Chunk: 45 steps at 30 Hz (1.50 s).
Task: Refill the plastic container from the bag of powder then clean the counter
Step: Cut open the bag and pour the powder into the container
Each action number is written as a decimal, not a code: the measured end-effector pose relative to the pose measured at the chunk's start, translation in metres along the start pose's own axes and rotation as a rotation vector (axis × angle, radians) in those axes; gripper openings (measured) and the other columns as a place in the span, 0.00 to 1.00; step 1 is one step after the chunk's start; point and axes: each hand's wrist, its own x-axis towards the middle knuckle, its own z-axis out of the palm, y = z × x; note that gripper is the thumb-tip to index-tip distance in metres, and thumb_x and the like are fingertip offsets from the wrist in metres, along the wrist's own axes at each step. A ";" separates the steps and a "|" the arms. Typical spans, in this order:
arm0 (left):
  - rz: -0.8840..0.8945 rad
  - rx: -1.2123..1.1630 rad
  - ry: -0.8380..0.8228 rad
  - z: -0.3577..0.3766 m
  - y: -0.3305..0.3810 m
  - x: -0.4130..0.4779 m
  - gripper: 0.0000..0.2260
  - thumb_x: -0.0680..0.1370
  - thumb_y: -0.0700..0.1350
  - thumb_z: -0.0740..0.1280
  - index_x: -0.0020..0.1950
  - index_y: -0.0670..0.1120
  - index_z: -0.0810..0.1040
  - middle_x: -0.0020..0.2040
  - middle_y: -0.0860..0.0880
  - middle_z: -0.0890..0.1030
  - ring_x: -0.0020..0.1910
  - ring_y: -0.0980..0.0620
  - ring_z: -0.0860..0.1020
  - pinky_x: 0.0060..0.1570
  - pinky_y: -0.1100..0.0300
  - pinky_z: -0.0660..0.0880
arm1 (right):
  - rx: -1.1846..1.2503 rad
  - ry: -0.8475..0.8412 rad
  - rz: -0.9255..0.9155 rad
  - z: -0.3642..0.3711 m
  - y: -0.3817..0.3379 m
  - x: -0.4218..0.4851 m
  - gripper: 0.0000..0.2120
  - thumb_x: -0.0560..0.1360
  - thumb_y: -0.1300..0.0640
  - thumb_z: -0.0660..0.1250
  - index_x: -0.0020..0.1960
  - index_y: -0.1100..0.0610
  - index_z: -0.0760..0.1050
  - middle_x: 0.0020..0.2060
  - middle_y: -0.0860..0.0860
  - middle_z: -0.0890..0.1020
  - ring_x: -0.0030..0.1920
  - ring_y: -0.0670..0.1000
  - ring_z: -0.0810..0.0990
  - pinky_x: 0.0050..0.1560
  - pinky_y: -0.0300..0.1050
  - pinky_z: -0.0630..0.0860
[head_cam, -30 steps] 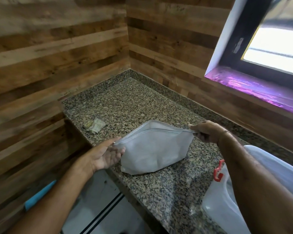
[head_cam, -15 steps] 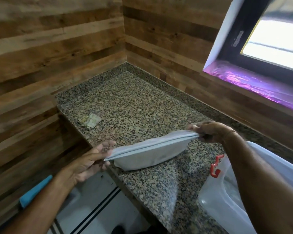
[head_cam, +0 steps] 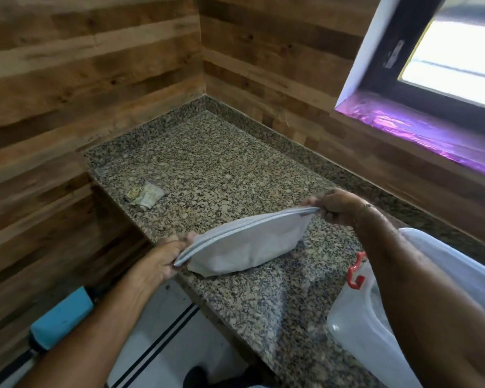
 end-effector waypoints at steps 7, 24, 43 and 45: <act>0.332 0.132 0.060 -0.027 0.018 0.017 0.08 0.83 0.39 0.66 0.52 0.46 0.86 0.64 0.43 0.83 0.58 0.43 0.81 0.55 0.51 0.80 | 0.026 0.003 -0.073 0.002 0.003 -0.004 0.12 0.83 0.64 0.64 0.48 0.60 0.86 0.40 0.57 0.76 0.22 0.42 0.66 0.19 0.32 0.62; -0.007 0.124 -0.004 -0.021 0.025 0.029 0.13 0.86 0.37 0.58 0.66 0.36 0.80 0.61 0.49 0.78 0.44 0.49 0.76 0.30 0.69 0.77 | -0.051 0.016 0.066 0.023 -0.004 0.023 0.06 0.80 0.59 0.71 0.48 0.59 0.85 0.37 0.52 0.80 0.24 0.43 0.73 0.21 0.34 0.70; -0.383 0.082 -0.243 -0.040 0.029 0.092 0.32 0.79 0.70 0.56 0.44 0.45 0.85 0.45 0.40 0.86 0.45 0.43 0.86 0.49 0.43 0.84 | -0.357 -0.142 0.403 0.052 -0.022 0.068 0.49 0.52 0.24 0.79 0.60 0.58 0.84 0.52 0.58 0.88 0.55 0.61 0.86 0.64 0.60 0.80; -0.391 0.107 -0.197 -0.040 0.026 0.100 0.24 0.82 0.64 0.61 0.47 0.45 0.81 0.44 0.41 0.85 0.44 0.44 0.85 0.52 0.42 0.82 | -0.346 -0.155 0.403 0.066 -0.020 0.075 0.43 0.59 0.26 0.78 0.59 0.59 0.84 0.50 0.57 0.89 0.52 0.60 0.87 0.61 0.56 0.82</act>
